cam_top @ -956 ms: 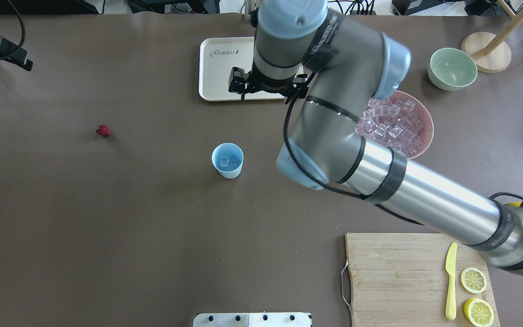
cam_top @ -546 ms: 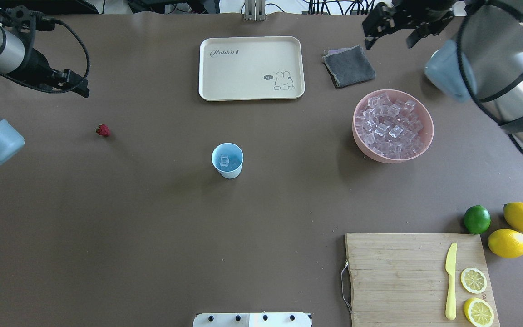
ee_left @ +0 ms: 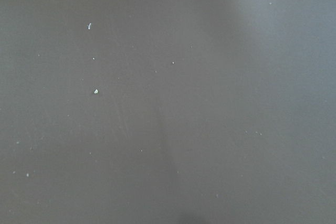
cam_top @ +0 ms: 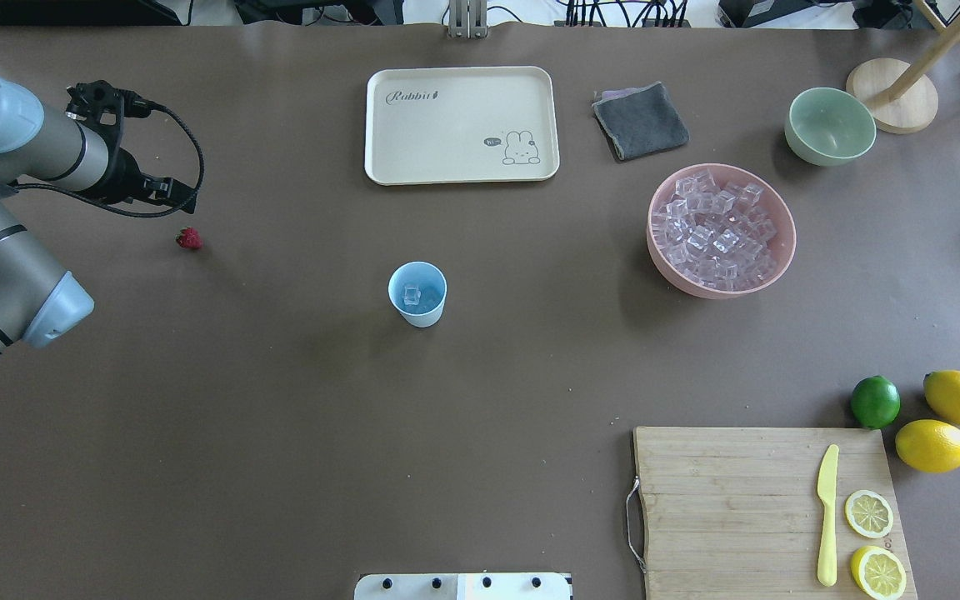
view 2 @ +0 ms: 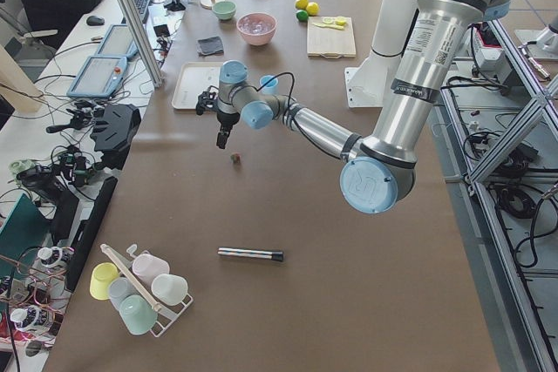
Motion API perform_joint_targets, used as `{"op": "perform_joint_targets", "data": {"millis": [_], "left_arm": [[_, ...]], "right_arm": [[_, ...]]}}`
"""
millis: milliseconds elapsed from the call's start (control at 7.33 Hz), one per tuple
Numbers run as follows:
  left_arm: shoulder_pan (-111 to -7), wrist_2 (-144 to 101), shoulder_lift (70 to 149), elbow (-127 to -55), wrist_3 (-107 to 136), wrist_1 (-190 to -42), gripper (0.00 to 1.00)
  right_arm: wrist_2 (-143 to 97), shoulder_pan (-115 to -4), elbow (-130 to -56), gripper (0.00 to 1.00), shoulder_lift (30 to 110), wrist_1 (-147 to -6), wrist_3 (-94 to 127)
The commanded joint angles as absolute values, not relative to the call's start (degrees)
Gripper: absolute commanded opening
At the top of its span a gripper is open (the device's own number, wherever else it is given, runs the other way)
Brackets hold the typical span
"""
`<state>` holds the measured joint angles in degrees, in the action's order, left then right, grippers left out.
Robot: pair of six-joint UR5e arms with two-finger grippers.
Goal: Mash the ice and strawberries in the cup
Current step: 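Lower the left gripper onto the red strawberry and grasp it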
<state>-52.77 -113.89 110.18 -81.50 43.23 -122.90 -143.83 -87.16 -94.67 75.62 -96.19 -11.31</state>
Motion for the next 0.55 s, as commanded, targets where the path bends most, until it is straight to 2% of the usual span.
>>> {"op": "perform_joint_targets", "data": {"millis": [0,410], "left_arm": [[-51.51,-113.73,112.40,-77.52,43.59,-125.24,0.98],[-49.14,-113.91,112.15,-78.83,48.76,-125.51,0.98]], "right_arm": [[-143.96,-90.95,-94.22,0.99,81.55,-95.89,-21.24],[-143.97,-91.05,-94.75,0.99,81.30,-95.80,-20.48]]}}
